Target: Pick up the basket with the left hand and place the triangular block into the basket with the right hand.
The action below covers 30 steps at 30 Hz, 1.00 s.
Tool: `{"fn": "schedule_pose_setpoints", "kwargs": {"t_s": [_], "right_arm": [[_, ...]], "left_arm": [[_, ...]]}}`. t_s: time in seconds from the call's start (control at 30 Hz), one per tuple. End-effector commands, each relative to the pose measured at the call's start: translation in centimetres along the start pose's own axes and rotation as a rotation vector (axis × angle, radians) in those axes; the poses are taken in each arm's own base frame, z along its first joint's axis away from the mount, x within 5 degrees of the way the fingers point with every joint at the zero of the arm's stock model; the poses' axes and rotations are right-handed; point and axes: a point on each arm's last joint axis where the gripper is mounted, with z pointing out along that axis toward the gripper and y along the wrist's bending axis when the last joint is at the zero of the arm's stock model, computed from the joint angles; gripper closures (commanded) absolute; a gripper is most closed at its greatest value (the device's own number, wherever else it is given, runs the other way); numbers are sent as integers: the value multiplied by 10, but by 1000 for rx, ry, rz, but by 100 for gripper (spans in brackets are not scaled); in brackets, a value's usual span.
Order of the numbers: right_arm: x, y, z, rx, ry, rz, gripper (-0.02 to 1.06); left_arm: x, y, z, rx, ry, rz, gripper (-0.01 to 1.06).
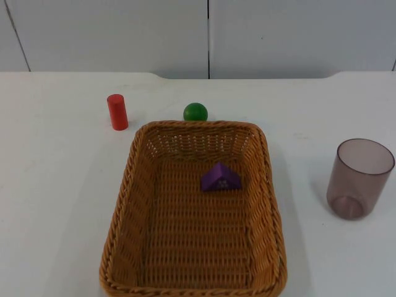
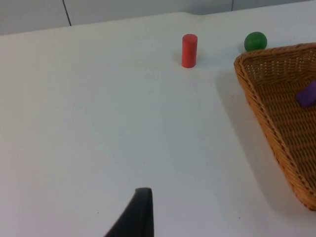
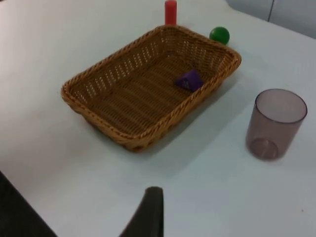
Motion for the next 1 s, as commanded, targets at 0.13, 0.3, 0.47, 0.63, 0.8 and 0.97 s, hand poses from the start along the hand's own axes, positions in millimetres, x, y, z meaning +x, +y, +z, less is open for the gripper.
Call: {"fn": "schedule_pose_setpoints", "kwargs": {"t_s": [0.13, 0.3, 0.47, 0.63, 0.8, 0.97], "right_arm": [[2, 0, 1, 8, 5, 5, 20], [2, 0, 1, 8, 5, 5, 20], [2, 0, 1, 8, 5, 4, -1], [2, 0, 1, 6, 5, 10, -1], [2, 0, 1, 4, 5, 19, -1], [2, 0, 1, 4, 5, 19, -1]], "left_arm": [[1, 0, 0, -3, 1, -7, 0], [1, 0, 0, -3, 1, -7, 0], [1, 0, 0, -3, 1, -7, 0], [1, 0, 0, -3, 1, -7, 0], [1, 0, 0, -3, 1, -7, 0], [1, 0, 0, -3, 1, -7, 0]]}}
